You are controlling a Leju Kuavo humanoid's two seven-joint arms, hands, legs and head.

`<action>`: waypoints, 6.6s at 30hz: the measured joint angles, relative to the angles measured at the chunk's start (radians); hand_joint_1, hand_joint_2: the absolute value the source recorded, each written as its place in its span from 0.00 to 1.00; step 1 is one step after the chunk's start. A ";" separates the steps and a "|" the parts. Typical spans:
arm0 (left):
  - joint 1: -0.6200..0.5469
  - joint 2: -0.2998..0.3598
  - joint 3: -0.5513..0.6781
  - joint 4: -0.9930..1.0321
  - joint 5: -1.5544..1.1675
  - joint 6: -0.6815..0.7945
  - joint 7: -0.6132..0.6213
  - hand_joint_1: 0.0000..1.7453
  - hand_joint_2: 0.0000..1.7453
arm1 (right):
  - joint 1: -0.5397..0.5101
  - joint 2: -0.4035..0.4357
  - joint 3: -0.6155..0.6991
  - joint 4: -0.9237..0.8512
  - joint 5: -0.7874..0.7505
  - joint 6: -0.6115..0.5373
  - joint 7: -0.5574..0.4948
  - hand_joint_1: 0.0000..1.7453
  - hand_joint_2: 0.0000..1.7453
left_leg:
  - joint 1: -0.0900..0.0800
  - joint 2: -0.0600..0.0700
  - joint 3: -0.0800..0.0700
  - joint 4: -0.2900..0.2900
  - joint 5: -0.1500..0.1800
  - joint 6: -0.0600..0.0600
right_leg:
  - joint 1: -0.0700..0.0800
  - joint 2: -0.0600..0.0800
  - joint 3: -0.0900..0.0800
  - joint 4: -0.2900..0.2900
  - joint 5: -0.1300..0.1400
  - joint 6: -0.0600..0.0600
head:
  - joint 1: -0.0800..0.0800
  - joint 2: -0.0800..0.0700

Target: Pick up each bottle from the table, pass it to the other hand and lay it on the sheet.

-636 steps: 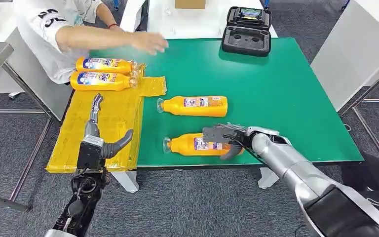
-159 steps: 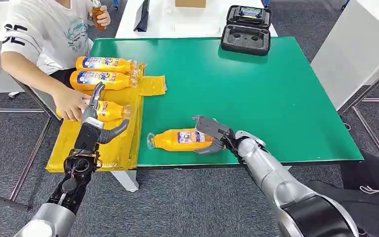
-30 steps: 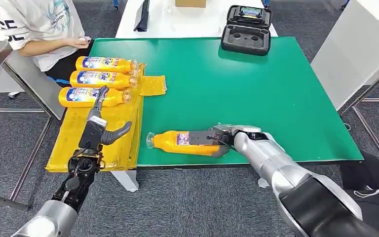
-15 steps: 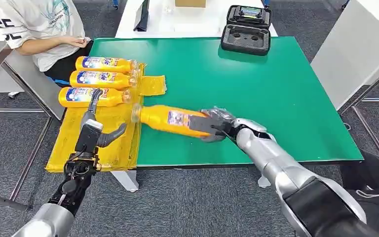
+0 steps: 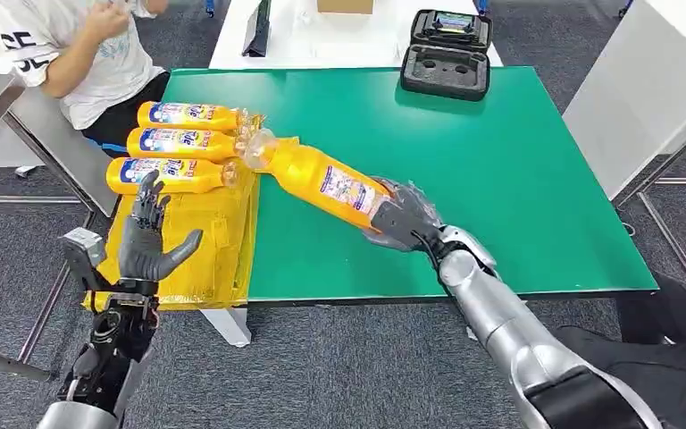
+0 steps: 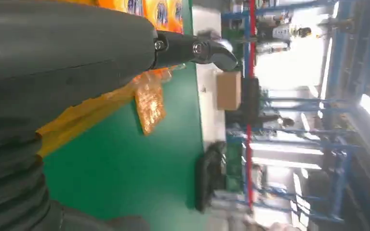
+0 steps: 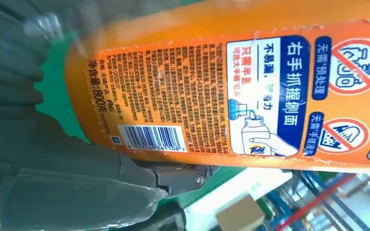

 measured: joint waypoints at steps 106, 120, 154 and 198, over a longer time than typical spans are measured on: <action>-0.005 -0.072 -0.212 0.061 0.299 -0.514 0.100 1.00 1.00 | 0.077 0.245 0.059 0.109 0.149 0.048 -0.077 0.00 0.00 | 0.000 0.001 -0.001 0.000 0.000 0.000 | 0.000 0.000 -0.002 0.000 0.000 0.000 | 0.000 0.000; -0.009 -0.072 -0.217 0.061 0.292 -0.495 0.102 1.00 1.00 | 0.077 0.238 0.058 0.112 0.161 0.036 -0.037 0.00 0.00 | 0.000 0.000 -0.001 0.000 0.000 0.000 | 0.000 0.000 -0.002 0.000 0.000 0.000 | 0.000 0.000; -0.157 0.028 -0.033 0.153 -0.054 0.138 0.005 1.00 1.00 | 0.153 0.168 -0.010 -0.048 0.101 0.009 -0.060 0.00 0.00 | 0.002 0.001 -0.002 0.000 0.002 -0.001 | 0.003 0.000 -0.003 0.000 0.002 -0.003 | 0.000 0.000; -0.110 0.264 -0.188 0.068 -1.264 0.086 0.347 1.00 1.00 | 0.275 0.159 -0.253 -0.306 -0.069 0.038 -0.117 0.00 1.00 | 0.003 0.001 -0.003 0.000 0.002 -0.001 | 0.003 0.000 -0.004 0.000 0.002 -0.003 | 0.001 0.000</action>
